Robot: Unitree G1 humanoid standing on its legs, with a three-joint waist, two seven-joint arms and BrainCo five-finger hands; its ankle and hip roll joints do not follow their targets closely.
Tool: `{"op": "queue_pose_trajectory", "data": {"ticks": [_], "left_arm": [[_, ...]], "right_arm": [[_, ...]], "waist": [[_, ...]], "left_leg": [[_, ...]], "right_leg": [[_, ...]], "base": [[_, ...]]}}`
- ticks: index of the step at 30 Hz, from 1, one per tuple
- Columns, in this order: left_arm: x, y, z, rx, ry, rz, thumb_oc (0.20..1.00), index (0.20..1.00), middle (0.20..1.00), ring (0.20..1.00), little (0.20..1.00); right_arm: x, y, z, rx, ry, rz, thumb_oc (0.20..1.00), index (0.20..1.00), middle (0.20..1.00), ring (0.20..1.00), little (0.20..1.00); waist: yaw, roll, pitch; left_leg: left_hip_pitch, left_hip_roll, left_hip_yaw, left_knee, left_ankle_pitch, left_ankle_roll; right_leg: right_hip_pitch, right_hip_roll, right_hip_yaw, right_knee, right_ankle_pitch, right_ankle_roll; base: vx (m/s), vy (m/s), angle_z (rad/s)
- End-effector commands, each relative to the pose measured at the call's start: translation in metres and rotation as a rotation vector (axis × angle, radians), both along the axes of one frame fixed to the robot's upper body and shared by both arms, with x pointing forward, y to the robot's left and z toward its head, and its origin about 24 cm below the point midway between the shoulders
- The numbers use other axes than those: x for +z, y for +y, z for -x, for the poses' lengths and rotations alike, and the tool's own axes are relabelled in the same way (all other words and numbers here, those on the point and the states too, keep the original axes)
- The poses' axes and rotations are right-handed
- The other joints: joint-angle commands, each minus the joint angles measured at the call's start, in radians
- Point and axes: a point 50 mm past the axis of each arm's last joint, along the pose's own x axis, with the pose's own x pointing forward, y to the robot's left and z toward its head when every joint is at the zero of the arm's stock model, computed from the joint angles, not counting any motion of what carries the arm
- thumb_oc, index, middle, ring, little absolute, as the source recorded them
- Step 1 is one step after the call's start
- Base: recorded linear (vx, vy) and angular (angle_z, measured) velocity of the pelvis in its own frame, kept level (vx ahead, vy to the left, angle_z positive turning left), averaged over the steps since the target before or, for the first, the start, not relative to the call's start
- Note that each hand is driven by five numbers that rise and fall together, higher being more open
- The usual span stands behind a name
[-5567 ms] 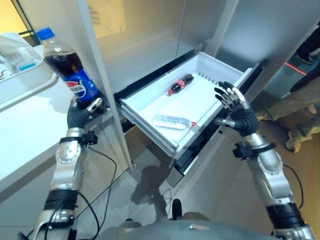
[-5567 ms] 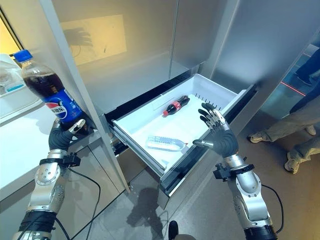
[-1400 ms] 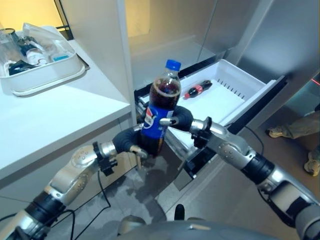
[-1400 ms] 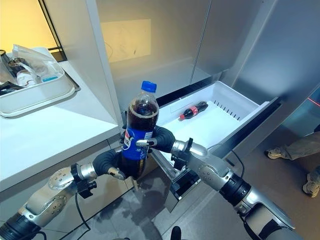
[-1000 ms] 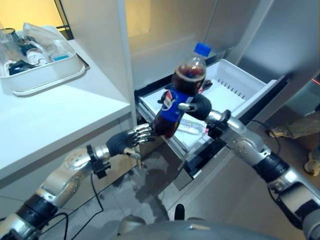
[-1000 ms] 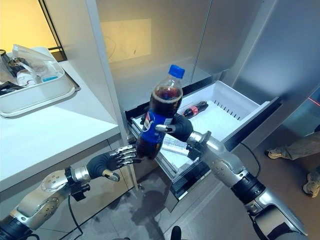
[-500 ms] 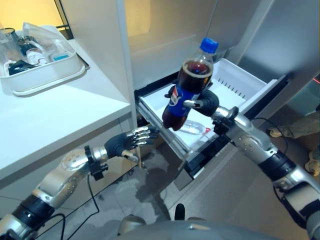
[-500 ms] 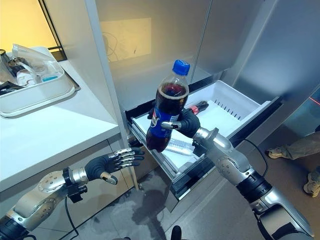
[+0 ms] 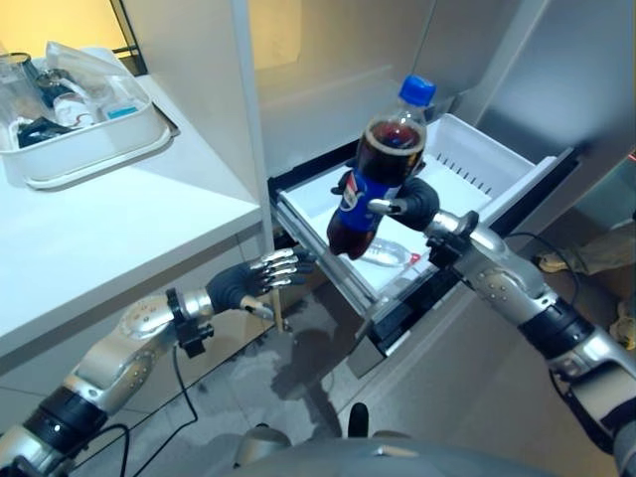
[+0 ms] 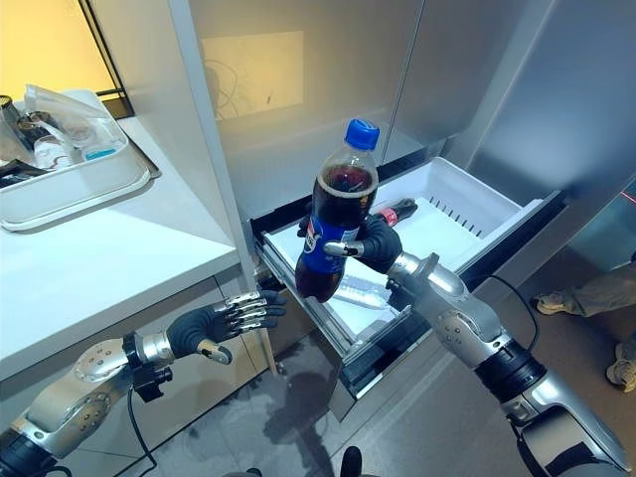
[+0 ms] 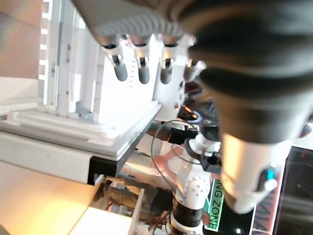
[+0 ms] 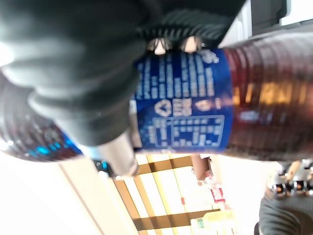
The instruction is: Take the drinks into the refrigerator
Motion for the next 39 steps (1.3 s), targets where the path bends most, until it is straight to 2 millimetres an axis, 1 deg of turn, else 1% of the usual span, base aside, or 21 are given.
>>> {"op": "queue_pose_trajectory", "data": {"ticks": [1, 2, 4, 7, 8, 9, 10, 11, 12, 14, 18, 21, 23, 27, 29, 32, 33, 35, 37, 38, 39], "left_arm": [[0.016, -0.002, 0.002, -0.05, -0.04, 0.035, 1.0, 1.0, 1.0, 1.0, 1.0], [0.016, -0.002, 0.002, -0.05, -0.041, 0.036, 1.0, 1.0, 1.0, 1.0, 1.0], [0.02, -0.003, 0.001, -0.064, -0.044, 0.041, 1.0, 1.0, 1.0, 1.0, 1.0], [0.025, -0.008, 0.004, -0.1, -0.036, 0.06, 1.0, 1.0, 1.0, 1.0, 1.0], [0.028, -0.009, 0.005, -0.116, -0.028, 0.076, 1.0, 1.0, 1.0, 1.0, 1.0], [0.028, -0.009, 0.005, -0.115, -0.029, 0.077, 1.0, 1.0, 1.0, 1.0, 1.0], [0.027, -0.012, 0.007, -0.125, -0.004, 0.099, 1.0, 1.0, 1.0, 1.0, 1.0], [0.027, -0.012, 0.007, -0.125, -0.004, 0.099, 1.0, 1.0, 1.0, 1.0, 1.0], [0.028, -0.012, 0.008, -0.129, 0.002, 0.106, 1.0, 1.0, 1.0, 1.0, 1.0], [0.025, -0.012, 0.01, -0.132, 0.034, 0.12, 1.0, 1.0, 1.0, 1.0, 1.0], [0.022, -0.013, 0.011, -0.128, 0.066, 0.146, 1.0, 1.0, 1.0, 1.0, 1.0], [0.02, -0.017, 0.016, -0.166, 0.102, 0.157, 1.0, 1.0, 1.0, 1.0, 1.0], [0.023, -0.019, 0.017, -0.19, 0.096, 0.144, 1.0, 1.0, 1.0, 1.0, 1.0], [0.027, -0.021, 0.015, -0.214, 0.076, 0.126, 1.0, 1.0, 1.0, 1.0, 1.0], [0.032, -0.023, 0.016, -0.235, 0.046, 0.112, 1.0, 1.0, 1.0, 1.0, 1.0], [0.037, -0.025, 0.016, -0.253, 0.021, 0.098, 1.0, 1.0, 1.0, 1.0, 1.0], [0.042, -0.027, 0.016, -0.282, -0.003, 0.073, 1.0, 1.0, 1.0, 1.0, 1.0], [0.045, -0.028, 0.016, -0.294, -0.016, 0.068, 1.0, 1.0, 1.0, 1.0, 1.0], [0.047, -0.03, 0.016, -0.306, -0.03, 0.058, 1.0, 1.0, 1.0, 1.0, 1.0], [0.051, -0.033, 0.016, -0.33, -0.054, 0.04, 1.0, 1.0, 1.0, 1.0, 1.0], [0.052, -0.033, 0.016, -0.33, -0.055, 0.04, 1.0, 1.0, 1.0, 1.0, 1.0]], "right_arm": [[0.088, -0.027, -0.008, -0.09, -0.332, -0.135, 0.2, 0.2, 0.2, 0.2, 0.2], [0.088, -0.027, -0.008, -0.09, -0.332, -0.135, 0.2, 0.2, 0.2, 0.2, 0.2], [0.095, -0.036, -0.012, -0.143, -0.354, -0.088, 0.2, 0.2, 0.2, 0.2, 0.2], [0.108, -0.062, -0.024, -0.3, -0.391, -0.052, 0.2, 0.2, 0.2, 0.2, 0.2], [0.121, -0.072, -0.026, -0.363, -0.444, 0.018, 0.2, 0.2, 0.2, 0.2, 0.2], [0.121, -0.072, -0.026, -0.362, -0.445, 0.019, 0.2, 0.2, 0.2, 0.2, 0.2], [0.128, -0.084, -0.032, -0.433, -0.446, 0.004, 0.2, 0.2, 0.2, 0.2, 0.2], [0.128, -0.084, -0.032, -0.433, -0.446, 0.004, 0.2, 0.2, 0.2, 0.2, 0.2], [0.134, -0.087, -0.033, -0.456, -0.468, 0.045, 0.2, 0.2, 0.2, 0.2, 0.2], [0.14, -0.096, -0.04, -0.508, -0.465, 0.109, 0.2, 0.2, 0.2, 0.2, 0.2], [0.15, -0.096, -0.041, -0.512, -0.49, 0.19, 0.2, 0.2, 0.2, 0.2, 0.2], [0.16, -0.114, -0.051, -0.634, -0.5, 0.318, 0.2, 0.2, 0.2, 0.2, 0.2], [0.167, -0.118, -0.053, -0.688, -0.528, 0.378, 0.2, 0.2, 0.2, 0.2, 0.2], [0.167, -0.117, -0.057, -0.706, -0.535, 0.42, 0.2, 0.2, 0.2, 0.2, 0.2], [0.166, -0.107, -0.059, -0.663, -0.55, 0.49, 0.2, 0.2, 0.2, 0.2, 0.2], [0.166, -0.1, -0.06, -0.639, -0.56, 0.53, 0.2, 0.2, 0.2, 0.2, 0.2], [0.164, -0.094, -0.063, -0.619, -0.555, 0.555, 0.2, 0.2, 0.2, 0.2, 0.2], [0.163, -0.09, -0.065, -0.605, -0.559, 0.587, 0.2, 0.2, 0.2, 0.2, 0.2], [0.157, -0.084, -0.069, -0.585, -0.546, 0.618, 0.2, 0.2, 0.2, 0.2, 0.2], [0.154, -0.08, -0.071, -0.568, -0.552, 0.689, 0.2, 0.2, 0.2, 0.2, 0.2], [0.154, -0.08, -0.071, -0.569, -0.553, 0.69, 0.2, 0.2, 0.2, 0.2, 0.2]], "waist": [[0.007, -0.003, 0.004], [0.006, -0.002, 0.004], [0.006, -0.003, 0.011], [0.009, -0.005, 0.022], [0.011, -0.008, 0.028], [0.01, -0.007, 0.027], [0.014, -0.008, 0.036], [0.014, -0.008, 0.036], [0.015, -0.01, 0.04], [0.017, -0.01, 0.051], [0.012, -0.009, 0.059], [0.017, -0.004, 0.082], [0.018, 0.004, 0.099], [0.02, 0.015, 0.121], [0.023, 0.023, 0.14], [0.024, 0.03, 0.148], [0.025, 0.035, 0.16], [0.027, 0.038, 0.165], [0.029, 0.043, 0.177], [0.031, 0.048, 0.192], [0.031, 0.049, 0.192]], "left_leg": [[-0.017, -0.056, -0.042, 0.001, -0.062, 0.08], [-0.018, -0.056, -0.042, 0.001, -0.062, 0.08], [-0.027, -0.055, -0.044, 0.001, -0.057, 0.08], [-0.044, -0.054, -0.049, 0.001, -0.051, 0.081], [-0.057, -0.052, -0.049, 0.001, -0.045, 0.079], [-0.058, -0.052, -0.049, 0.001, -0.045, 0.079], [-0.075, -0.051, -0.052, 0.001, -0.039, 0.078], [-0.076, -0.051, -0.052, 0.001, -0.039, 0.078], [-0.085, -0.049, -0.053, 0.001, -0.034, 0.077], [-0.102, -0.047, -0.057, 0.001, -0.027, 0.075], [-0.115, -0.043, -0.06, 0.001, -0.022, 0.073], [-0.135, -0.04, -0.062, 0.001, -0.012, 0.07], [-0.152, -0.037, -0.064, 0.002, -0.004, 0.07], [-0.173, -0.034, -0.067, 0.004, 0.006, 0.07], [-0.195, -0.032, -0.068, 0.005, 0.017, 0.068], [-0.206, -0.03, -0.069, 0.006, 0.022, 0.067], [-0.215, -0.028, -0.069, 0.006, 0.028, 0.066], [-0.22, -0.028, -0.069, 0.006, 0.03, 0.065], [-0.229, -0.027, -0.069, 0.008, 0.034, 0.065], [-0.239, -0.02, -0.073, 0.009, 0.039, 0.064], [-0.239, -0.02, -0.073, 0.009, 0.039, 0.064]], "right_leg": [[-0.025, -0.067, -0.047, 0.154, -0.091, 0.083], [-0.026, -0.067, -0.047, 0.155, -0.091, 0.082], [-0.036, -0.065, -0.047, 0.159, -0.093, 0.083], [-0.05, -0.063, -0.049, 0.163, -0.093, 0.084], [-0.058, -0.06, -0.05, 0.161, -0.092, 0.084], [-0.059, -0.06, -0.05, 0.162, -0.092, 0.084], [-0.071, -0.058, -0.053, 0.161, -0.09, 0.084], [-0.072, -0.058, -0.053, 0.161, -0.09, 0.084], [-0.08, -0.057, -0.055, 0.162, -0.089, 0.084], [-0.096, -0.054, -0.057, 0.168, -0.088, 0.083], [-0.113, -0.053, -0.059, 0.178, -0.088, 0.081], [-0.138, -0.049, -0.06, 0.187, -0.086, 0.081], [-0.161, -0.047, -0.058, 0.198, -0.086, 0.081], [-0.195, -0.046, -0.057, 0.224, -0.087, 0.079], [-0.222, -0.043, -0.056, 0.24, -0.088, 0.077], [-0.24, -0.044, -0.057, 0.252, -0.089, 0.076], [-0.257, -0.043, -0.055, 0.263, -0.088, 0.075], [-0.264, -0.042, -0.055, 0.268, -0.088, 0.075], [-0.281, -0.039, -0.056, 0.283, -0.089, 0.075], [-0.295, -0.04, -0.058, 0.298, -0.091, 0.074], [-0.296, -0.041, -0.058, 0.299, -0.091, 0.074]], "base": [[0.0, 0.0, 0.0], [0.0, 0.0, 0.0], [-0.02, 0.0, 0.05], [-0.03, -0.005, 0.04], [-0.02, -0.004, 0.06], [-0.05, -0.012, 0.05], [-0.03, -0.006, 0.03], [-0.05, -0.012, 0.03], [-0.03, -0.001, 0.01], [-0.04, 0.003, 0.0], [-0.03, -0.002, -0.01], [-0.03, -0.001, 0.0], [-0.06, 0.008, 0.0], [-0.05, 0.002, 0.01], [-0.06, -0.005, 0.0], [-0.04, -0.004, 0.0], [-0.03, -0.004, 0.0], [-0.05, 0.001, -0.02], [-0.07, -0.006, -0.05], [-0.06, -0.01, -0.06], [-0.09, -0.024, -0.03]]}}
